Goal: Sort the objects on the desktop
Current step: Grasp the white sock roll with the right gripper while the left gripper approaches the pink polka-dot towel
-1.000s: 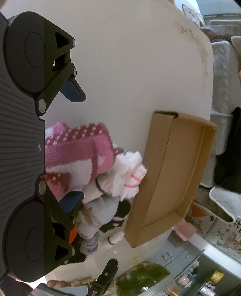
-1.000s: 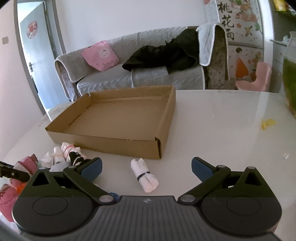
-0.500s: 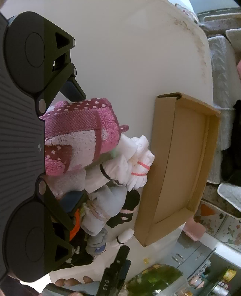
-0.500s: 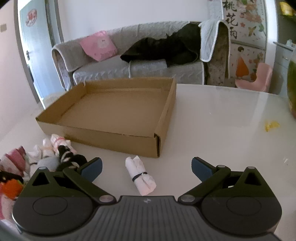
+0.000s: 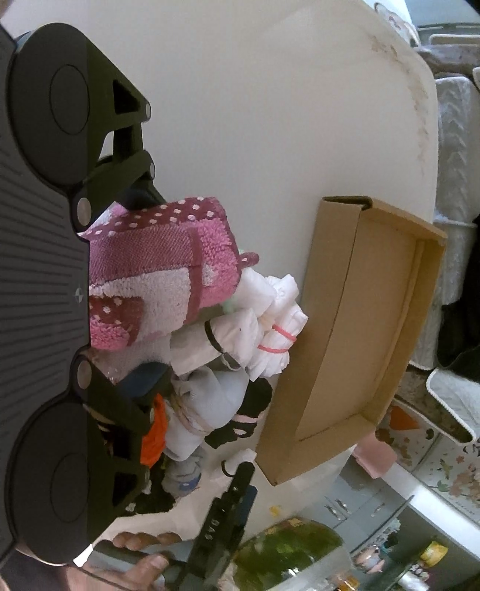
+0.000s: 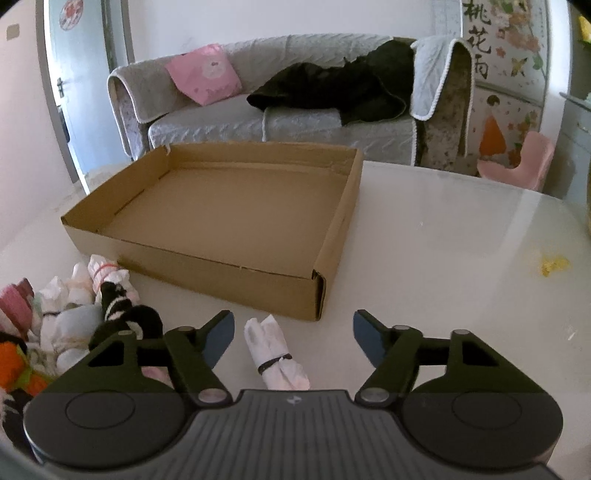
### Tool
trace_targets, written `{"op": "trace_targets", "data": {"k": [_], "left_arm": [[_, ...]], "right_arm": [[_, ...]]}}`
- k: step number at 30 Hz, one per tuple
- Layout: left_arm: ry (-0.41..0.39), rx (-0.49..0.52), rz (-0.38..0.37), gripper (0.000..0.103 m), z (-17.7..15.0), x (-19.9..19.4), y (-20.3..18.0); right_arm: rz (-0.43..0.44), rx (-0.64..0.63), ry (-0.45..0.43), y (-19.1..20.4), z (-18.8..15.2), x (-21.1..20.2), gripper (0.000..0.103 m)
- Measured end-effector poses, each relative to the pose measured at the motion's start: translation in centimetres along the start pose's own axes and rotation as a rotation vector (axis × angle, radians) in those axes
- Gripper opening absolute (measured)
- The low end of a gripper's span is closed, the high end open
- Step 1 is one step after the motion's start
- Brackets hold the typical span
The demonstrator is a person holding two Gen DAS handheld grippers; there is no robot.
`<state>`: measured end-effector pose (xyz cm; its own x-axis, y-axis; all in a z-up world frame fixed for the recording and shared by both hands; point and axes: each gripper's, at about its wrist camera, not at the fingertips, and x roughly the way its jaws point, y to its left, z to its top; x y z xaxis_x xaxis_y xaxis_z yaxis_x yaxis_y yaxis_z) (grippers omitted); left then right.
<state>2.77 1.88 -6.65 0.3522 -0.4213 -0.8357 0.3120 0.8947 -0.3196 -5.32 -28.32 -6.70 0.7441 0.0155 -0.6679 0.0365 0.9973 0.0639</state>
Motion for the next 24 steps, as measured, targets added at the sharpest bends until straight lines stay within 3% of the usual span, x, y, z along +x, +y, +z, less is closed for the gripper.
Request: {"op": "trace_targets", "data": {"k": [5, 9, 12, 16, 20, 24], "left_arm": [[-0.014, -0.018, -0.029, 0.077, 0.1, -0.6, 0.6], [-0.038, -0.064, -0.038, 0.079, 0.3, -1.3, 1.9], [-0.040, -0.045, 0.052, 0.085, 0.2, -1.3, 2.1], [-0.001, -0.020, 0.046, 0.086, -0.2, -0.5, 1.7], [-0.004, 0.046, 0.150, 0.089, -0.3, 0.3, 0.1], [0.000, 0.100, 0.216, 0.088, -0.6, 1.1, -1.3]], "right_arm": [[-0.015, 0.001, -0.009, 0.1, 0.0, -0.2, 0.069], [-0.012, 0.015, -0.025, -0.1, 0.4, -0.3, 0.074], [-0.006, 0.017, -0.028, -0.1, 0.4, -0.3, 0.075], [0.000, 0.011, -0.019, 0.0, 0.5, 0.0, 0.076], [0.000, -0.006, -0.016, 0.3, 0.4, 0.1, 0.075], [-0.007, -0.011, -0.004, 0.3, 0.5, 0.5, 0.068]]}}
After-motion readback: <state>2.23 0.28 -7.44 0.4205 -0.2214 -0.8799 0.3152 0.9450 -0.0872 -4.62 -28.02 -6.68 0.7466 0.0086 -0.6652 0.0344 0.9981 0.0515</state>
